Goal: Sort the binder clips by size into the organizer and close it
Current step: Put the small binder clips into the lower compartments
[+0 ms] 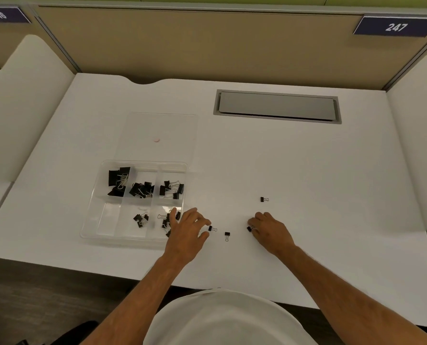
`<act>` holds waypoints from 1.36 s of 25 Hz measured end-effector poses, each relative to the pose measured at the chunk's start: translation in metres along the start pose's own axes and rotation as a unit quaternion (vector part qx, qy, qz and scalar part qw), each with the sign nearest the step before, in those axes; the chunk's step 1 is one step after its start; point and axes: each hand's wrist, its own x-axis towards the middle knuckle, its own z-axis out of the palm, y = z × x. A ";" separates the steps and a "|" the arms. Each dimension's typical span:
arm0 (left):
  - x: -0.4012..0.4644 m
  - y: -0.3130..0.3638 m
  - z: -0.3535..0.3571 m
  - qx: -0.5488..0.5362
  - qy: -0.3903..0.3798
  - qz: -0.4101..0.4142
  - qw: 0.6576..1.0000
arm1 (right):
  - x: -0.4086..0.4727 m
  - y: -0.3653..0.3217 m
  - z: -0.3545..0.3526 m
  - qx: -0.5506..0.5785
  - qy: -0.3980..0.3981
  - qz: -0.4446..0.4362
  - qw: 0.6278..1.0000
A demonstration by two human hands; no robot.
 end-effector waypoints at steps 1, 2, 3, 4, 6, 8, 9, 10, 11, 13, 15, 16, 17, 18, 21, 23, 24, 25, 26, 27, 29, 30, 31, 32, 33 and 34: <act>0.002 0.000 0.002 0.004 -0.009 0.002 1.000 | -0.001 0.001 0.002 0.006 0.005 -0.002 1.000; 0.004 0.000 0.005 0.006 -0.019 0.002 1.000 | -0.002 0.001 0.004 0.010 0.005 -0.005 1.000; 0.007 0.000 0.008 0.010 -0.031 0.001 0.999 | -0.004 0.000 0.005 0.013 0.003 -0.006 1.000; 0.009 -0.001 0.011 0.017 -0.046 0.003 0.999 | -0.005 -0.002 0.005 0.016 0.002 -0.005 1.000; 0.014 -0.001 0.016 0.048 -0.083 0.020 0.995 | -0.006 -0.006 0.005 0.030 0.013 0.001 0.999; 0.020 -0.001 0.021 0.096 -0.116 0.032 0.988 | -0.009 -0.008 0.005 0.064 0.032 0.014 0.997; 0.023 -0.001 0.022 0.120 -0.130 0.031 0.984 | -0.012 -0.009 0.005 0.085 0.044 0.022 0.995; 0.026 -0.001 0.024 0.139 -0.143 0.028 0.980 | -0.014 -0.009 0.005 0.105 0.052 0.031 0.993; 0.028 0.000 0.025 0.154 -0.155 0.024 0.976 | -0.016 -0.009 0.004 0.121 0.057 0.041 0.990; 0.030 0.000 0.027 0.179 -0.167 0.023 0.969 | -0.021 -0.009 0.002 0.138 0.071 0.058 0.986; 0.032 0.001 0.027 0.191 -0.172 0.029 0.966 | -0.026 -0.012 0.002 0.147 0.081 0.070 0.983; 0.032 0.000 0.028 0.192 -0.172 0.035 0.965 | -0.027 -0.015 0.001 0.150 0.085 0.074 0.982; 0.033 -0.001 0.028 0.193 -0.171 0.040 0.965 | -0.029 -0.017 0.001 0.154 0.090 0.076 0.981; 0.033 -0.002 0.029 0.191 -0.167 0.045 0.966 | -0.029 -0.020 0.001 0.158 0.094 0.077 0.980; 0.031 -0.006 0.026 0.180 -0.146 0.066 0.970 | -0.026 -0.035 -0.002 0.166 0.101 0.087 0.977; 0.027 -0.008 0.017 0.148 -0.111 0.072 0.980 | -0.023 -0.048 -0.005 0.172 0.111 0.092 0.975; 0.024 -0.012 0.011 0.122 -0.083 0.072 0.986 | -0.021 -0.056 -0.007 0.177 0.118 0.091 0.973; 0.021 -0.016 0.004 0.097 -0.053 0.069 0.992 | -0.019 -0.064 -0.008 0.180 0.125 0.088 0.972; 0.019 -0.022 -0.004 0.074 -0.024 0.062 0.995 | -0.016 -0.074 -0.011 0.181 0.131 0.083 0.971; 0.016 -0.031 -0.013 0.054 -0.004 0.052 0.997 | -0.012 -0.084 -0.013 0.182 0.136 0.081 0.970; 0.009 -0.053 -0.027 0.028 0.019 0.031 0.999 | -0.001 -0.105 -0.020 0.196 0.142 0.089 0.966; 0.004 -0.066 -0.033 0.025 0.025 0.023 0.999 | 0.004 -0.117 -0.021 0.205 0.145 0.093 0.963; -0.001 -0.082 -0.039 0.024 0.028 0.019 0.999 | 0.011 -0.132 -0.021 0.216 0.147 0.094 0.961; -0.006 -0.096 -0.045 0.022 0.027 0.018 0.999 | 0.017 -0.145 -0.020 0.227 0.150 0.094 0.958; -0.010 -0.109 -0.050 0.019 0.026 0.019 0.999 | 0.023 -0.158 -0.018 0.237 0.151 0.093 0.955; -0.014 -0.124 -0.055 0.016 0.030 0.020 0.999 | 0.029 -0.172 -0.015 0.245 0.150 0.091 0.954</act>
